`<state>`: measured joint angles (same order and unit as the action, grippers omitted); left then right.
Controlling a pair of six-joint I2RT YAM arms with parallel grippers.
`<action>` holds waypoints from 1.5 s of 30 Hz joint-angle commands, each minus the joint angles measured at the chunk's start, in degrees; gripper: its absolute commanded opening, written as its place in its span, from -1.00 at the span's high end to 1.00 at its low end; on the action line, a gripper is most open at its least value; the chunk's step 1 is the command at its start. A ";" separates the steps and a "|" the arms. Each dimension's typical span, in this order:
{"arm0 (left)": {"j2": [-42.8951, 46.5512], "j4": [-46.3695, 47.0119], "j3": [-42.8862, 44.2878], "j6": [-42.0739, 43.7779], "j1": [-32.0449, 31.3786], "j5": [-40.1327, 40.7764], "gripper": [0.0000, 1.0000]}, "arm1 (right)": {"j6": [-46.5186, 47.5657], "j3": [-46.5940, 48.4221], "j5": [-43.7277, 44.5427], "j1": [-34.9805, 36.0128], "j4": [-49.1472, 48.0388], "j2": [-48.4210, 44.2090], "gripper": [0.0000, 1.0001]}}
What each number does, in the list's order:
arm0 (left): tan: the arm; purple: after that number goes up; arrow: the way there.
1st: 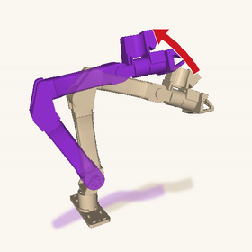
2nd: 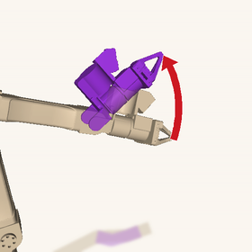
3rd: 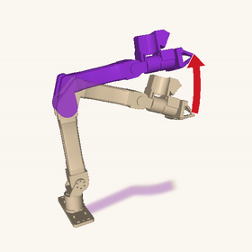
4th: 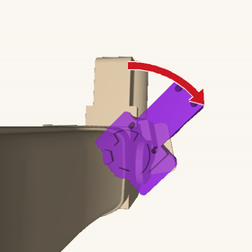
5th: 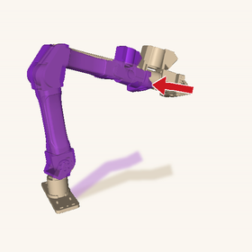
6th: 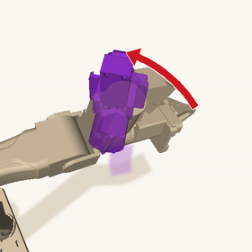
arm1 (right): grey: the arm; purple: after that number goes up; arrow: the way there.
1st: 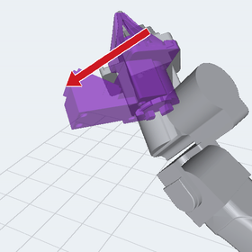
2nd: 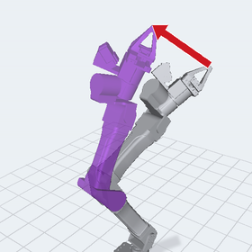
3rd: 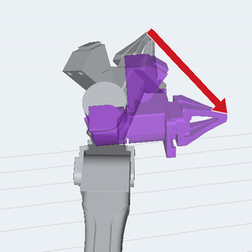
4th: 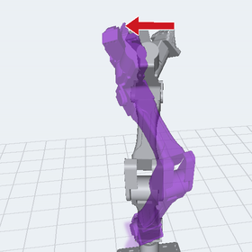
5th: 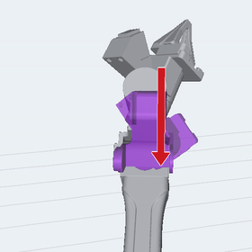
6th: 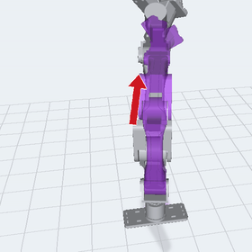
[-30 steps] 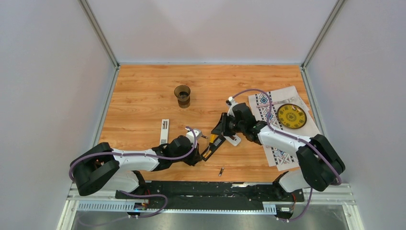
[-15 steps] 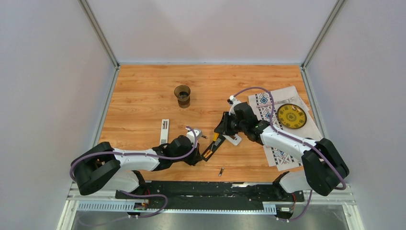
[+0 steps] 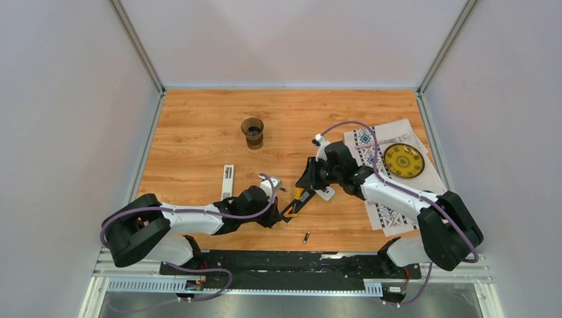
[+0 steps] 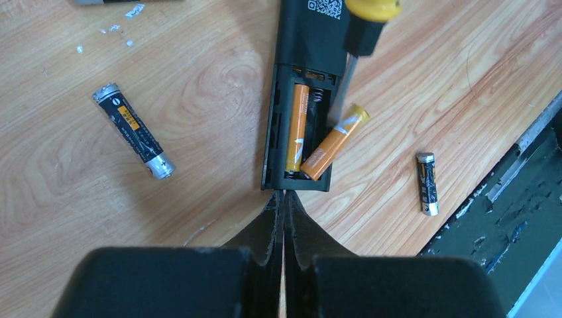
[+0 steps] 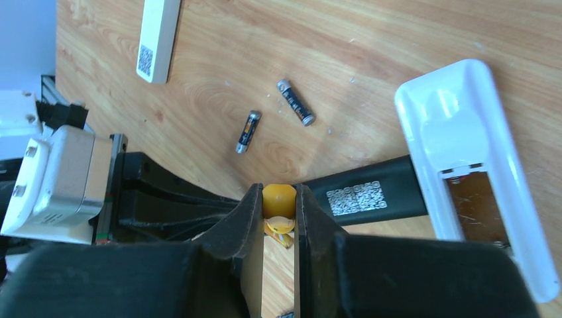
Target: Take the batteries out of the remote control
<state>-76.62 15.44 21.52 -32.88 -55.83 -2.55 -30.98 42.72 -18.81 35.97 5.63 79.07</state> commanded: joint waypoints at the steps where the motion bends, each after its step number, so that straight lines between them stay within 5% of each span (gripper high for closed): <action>1: -2.04 -3.14 0.10 0.72 0.11 1.32 1.00 | 1.45 0.79 -6.50 -0.02 -0.44 -1.55 1.00; 12: -0.99 -4.36 0.45 0.19 0.11 2.02 0.95 | 0.92 2.01 -4.32 -0.11 1.14 -1.72 1.00; 16: 4.61 -6.73 0.37 -0.16 0.11 2.37 0.56 | -0.56 2.46 -1.85 -0.46 1.49 -3.39 1.00; 20: 10.34 -9.37 0.28 -0.34 0.81 3.60 -0.10 | -1.62 2.11 -0.70 -1.95 1.32 -5.24 1.00; 23: 12.02 -8.24 0.10 -0.51 3.09 0.10 -0.25 | -2.15 1.40 -1.05 -3.18 1.05 -6.29 1.00; 37: -5.63 10.38 0.72 -5.60 6.70 -15.28 -0.19 | -3.12 -0.97 -2.73 -6.70 1.31 -9.28 1.00; 45: -9.07 11.80 4.31 -6.75 3.54 -17.05 -0.10 | -2.59 -1.94 -2.99 -7.93 1.58 -9.55 1.00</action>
<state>-83.57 26.04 22.98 -38.52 -50.37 -17.28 -33.58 41.43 -21.19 28.71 8.05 70.91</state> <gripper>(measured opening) 0.562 0.168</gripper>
